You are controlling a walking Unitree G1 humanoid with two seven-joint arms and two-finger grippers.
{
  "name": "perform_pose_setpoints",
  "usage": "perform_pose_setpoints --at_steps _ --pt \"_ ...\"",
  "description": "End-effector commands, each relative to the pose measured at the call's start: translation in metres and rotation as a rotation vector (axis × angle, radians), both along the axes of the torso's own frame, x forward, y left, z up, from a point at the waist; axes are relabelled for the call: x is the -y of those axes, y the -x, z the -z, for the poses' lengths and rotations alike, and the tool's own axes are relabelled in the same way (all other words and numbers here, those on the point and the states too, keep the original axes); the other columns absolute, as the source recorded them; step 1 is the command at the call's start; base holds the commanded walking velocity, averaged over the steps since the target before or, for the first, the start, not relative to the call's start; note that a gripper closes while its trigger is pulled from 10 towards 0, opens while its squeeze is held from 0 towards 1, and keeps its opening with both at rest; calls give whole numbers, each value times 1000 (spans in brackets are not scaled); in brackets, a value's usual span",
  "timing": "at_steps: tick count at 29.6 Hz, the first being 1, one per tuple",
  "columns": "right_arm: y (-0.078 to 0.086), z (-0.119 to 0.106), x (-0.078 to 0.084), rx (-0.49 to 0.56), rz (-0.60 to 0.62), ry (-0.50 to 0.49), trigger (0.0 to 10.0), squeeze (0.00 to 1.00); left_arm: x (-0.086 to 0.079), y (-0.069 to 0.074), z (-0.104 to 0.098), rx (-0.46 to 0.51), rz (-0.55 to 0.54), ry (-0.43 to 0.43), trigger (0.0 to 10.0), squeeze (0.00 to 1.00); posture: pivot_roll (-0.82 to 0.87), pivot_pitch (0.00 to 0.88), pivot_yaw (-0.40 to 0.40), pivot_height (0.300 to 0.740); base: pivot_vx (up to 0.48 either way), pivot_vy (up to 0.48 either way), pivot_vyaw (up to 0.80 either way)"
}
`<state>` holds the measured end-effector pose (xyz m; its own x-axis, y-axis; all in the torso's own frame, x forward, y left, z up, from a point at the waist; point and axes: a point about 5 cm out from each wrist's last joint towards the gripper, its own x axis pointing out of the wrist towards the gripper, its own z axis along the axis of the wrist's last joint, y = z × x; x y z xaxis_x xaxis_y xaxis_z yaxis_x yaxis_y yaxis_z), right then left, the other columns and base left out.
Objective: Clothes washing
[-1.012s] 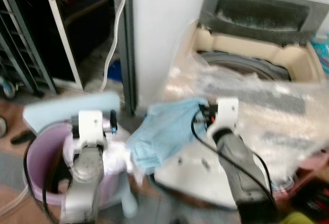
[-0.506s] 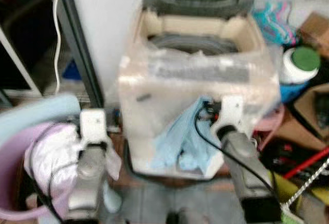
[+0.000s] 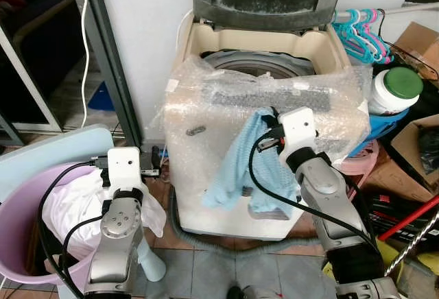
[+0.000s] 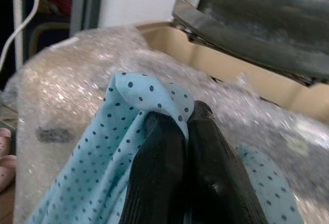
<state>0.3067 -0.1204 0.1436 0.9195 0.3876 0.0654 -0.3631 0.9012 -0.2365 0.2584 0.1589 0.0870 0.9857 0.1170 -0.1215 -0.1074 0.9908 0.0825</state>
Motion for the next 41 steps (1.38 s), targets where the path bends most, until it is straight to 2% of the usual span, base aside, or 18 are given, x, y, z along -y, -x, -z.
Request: perform_pose_setpoints --at_steps 1,5,6,12,17,20,26,28,29,30,33,34,35,36,38,39,40,41 --pt "-8 -22 -4 82 -57 16 10000 0 1 -2 -1 2 0 -1 10000 0 -21 0 -25 740 0 0 0" --pt "-21 -50 -5 170 -102 34 10000 0 -1 0 1 -5 -8 -4 10000 0 -16 0 -24 740 0 0 0" --pt "-27 -65 -5 218 -124 55 10000 0 -2 0 2 -8 -10 -3 10000 0 -16 0 -24 740 0 0 0" --pt "-43 -96 -1 302 -134 92 10000 0 0 -2 0 1 -8 2 10000 0 -17 0 -28 740 214 0 0" --pt "-55 -115 6 357 -129 126 10000 0 2 -3 0 3 -4 15 10000 0 -12 0 -32 740 325 0 0" --pt "-56 -121 7 368 -150 102 10000 0 2 -1 1 0 -9 17 10000 0 -9 0 -39 740 366 0 0" --pt "-55 -130 -1 412 -220 143 10000 0 0 0 2 -3 -21 14 10000 0 -8 0 -43 740 365 0 0" --pt "-60 -153 3 503 -164 151 10000 0 1 -1 2 -3 -19 14 10000 0 -9 0 -41 740 339 0 0" --pt "-63 -172 5 535 -167 112 10000 0 2 -1 3 -11 -18 13 10000 0 -13 0 -35 740 326 0 0" --pt "-64 -176 4 538 -178 104 10000 0 2 -2 3 -16 -19 12 10000 0 -14 0 -34 740 326 0 0" --pt "-67 -192 4 593 -166 172 10000 0 3 -2 4 -15 -10 12 10000 0 -15 0 -38 740 268 0 0" --pt "-73 -208 18 619 -42 122 10000 0 3 -3 3 -13 -11 11 10000 0 -10 0 -43 740 262 0 0" --pt "-75 -215 26 625 14 73 10000 0 3 -3 3 -11 -14 12 10000 0 -8 0 -46 740 262 0 0" --pt "-79 -221 41 595 96 -63 10000 0 3 -4 2 -5 -21 17 10000 0 -7 0 -47 740 0 0 0" --pt "-81 -218 47 574 119 -88 10000 0 3 -3 2 -5 -30 23 10000 0 -2 0 -51 740 0 0 0" --pt "-82 -216 47 569 120 -73 10000 0 3 -3 2 -7 -35 26 10000 0 -2 0 -51 740 0 0 0" --pt "-83 -201 52 550 153 0 10000 0 4 -1 3 -12 -34 19 10000 0 2 0 -52 740 0 0 0" --pt "-84 -192 55 521 184 9 10000 0 4 0 3 -11 -32 23 10000 0 2 0 -52 740 0 0 0"
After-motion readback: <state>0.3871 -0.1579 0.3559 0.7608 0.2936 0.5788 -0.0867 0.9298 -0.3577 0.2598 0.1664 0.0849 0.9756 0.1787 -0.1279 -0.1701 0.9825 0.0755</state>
